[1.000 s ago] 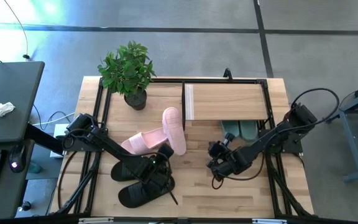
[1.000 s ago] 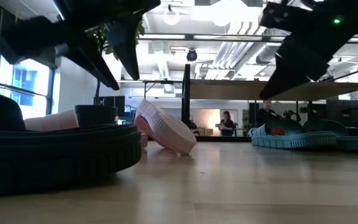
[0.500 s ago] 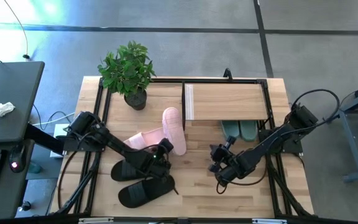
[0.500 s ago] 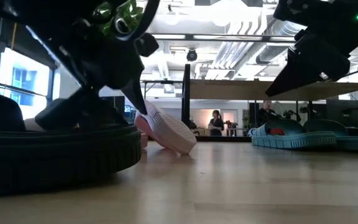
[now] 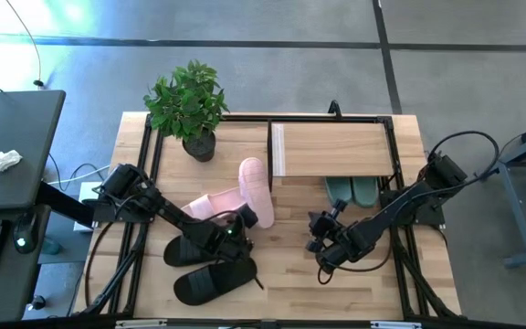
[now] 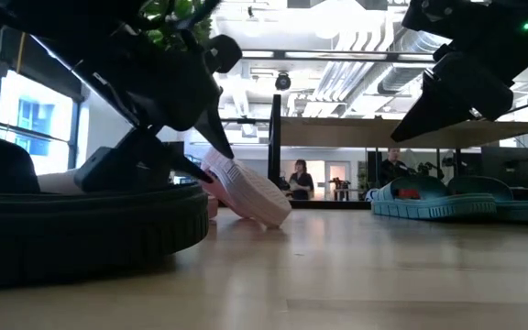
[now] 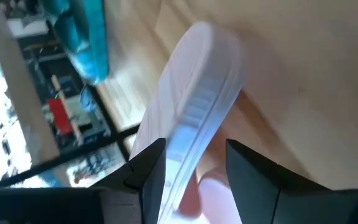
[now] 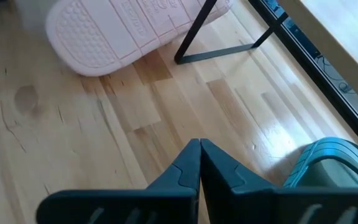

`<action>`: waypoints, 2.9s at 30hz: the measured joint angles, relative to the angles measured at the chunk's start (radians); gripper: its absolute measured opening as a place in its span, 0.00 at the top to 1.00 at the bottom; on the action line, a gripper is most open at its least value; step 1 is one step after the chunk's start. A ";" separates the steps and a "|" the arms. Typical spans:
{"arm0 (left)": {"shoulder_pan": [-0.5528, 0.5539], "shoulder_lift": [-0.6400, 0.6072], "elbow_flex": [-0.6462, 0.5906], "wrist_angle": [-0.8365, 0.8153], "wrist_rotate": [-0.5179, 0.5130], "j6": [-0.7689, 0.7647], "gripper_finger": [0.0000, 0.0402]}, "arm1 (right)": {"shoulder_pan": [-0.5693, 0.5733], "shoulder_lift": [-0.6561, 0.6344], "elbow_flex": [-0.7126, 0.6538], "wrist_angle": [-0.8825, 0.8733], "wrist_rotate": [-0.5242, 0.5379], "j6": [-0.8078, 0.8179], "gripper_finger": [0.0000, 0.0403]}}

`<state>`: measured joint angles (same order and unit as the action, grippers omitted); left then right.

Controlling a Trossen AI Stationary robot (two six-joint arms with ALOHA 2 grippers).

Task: Pick and place slides into the shelf
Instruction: Put the right pink slide under the shelf

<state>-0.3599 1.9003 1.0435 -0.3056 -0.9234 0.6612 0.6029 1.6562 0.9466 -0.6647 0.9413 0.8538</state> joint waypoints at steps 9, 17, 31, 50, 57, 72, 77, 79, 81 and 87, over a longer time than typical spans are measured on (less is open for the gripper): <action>0.001 0.000 0.000 0.076 0.019 0.114 0.63 | 0.000 0.000 0.000 0.000 0.005 0.000 1.00; 0.043 0.000 0.000 0.092 0.128 0.174 0.63 | 0.000 0.000 0.000 0.000 0.005 0.001 1.00; 0.105 0.000 0.000 0.092 0.145 0.181 0.63 | 0.000 0.000 0.000 0.000 0.006 0.001 1.00; 0.150 0.000 0.002 0.170 0.180 0.030 0.84 | 0.000 0.000 0.000 0.004 0.016 0.018 1.00; 0.115 0.000 0.002 0.147 0.173 -0.019 0.93 | 0.000 0.000 0.000 0.004 0.020 0.020 1.00; -0.129 0.000 0.110 -0.026 -0.024 -0.130 0.96 | 0.000 0.000 0.000 0.063 0.057 -0.024 1.00; -0.187 0.000 0.225 -0.142 -0.030 -0.147 0.96 | 0.000 0.000 0.000 0.160 0.037 -0.113 1.00; -0.202 0.000 0.274 -0.184 -0.029 -0.150 0.96 | 0.004 -0.002 0.000 0.219 0.009 -0.166 1.00; -0.212 0.000 0.326 -0.234 -0.011 -0.150 0.96 | 0.021 -0.007 0.000 0.281 -0.008 -0.233 1.00; -0.208 0.000 0.486 -0.407 0.160 -0.225 0.96 | 0.124 -0.015 0.067 0.357 -0.006 -0.393 1.00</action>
<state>-0.5683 1.9003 1.5296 -0.7121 -0.7633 0.4359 0.7267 1.6412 1.0139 -0.3075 0.9354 0.4609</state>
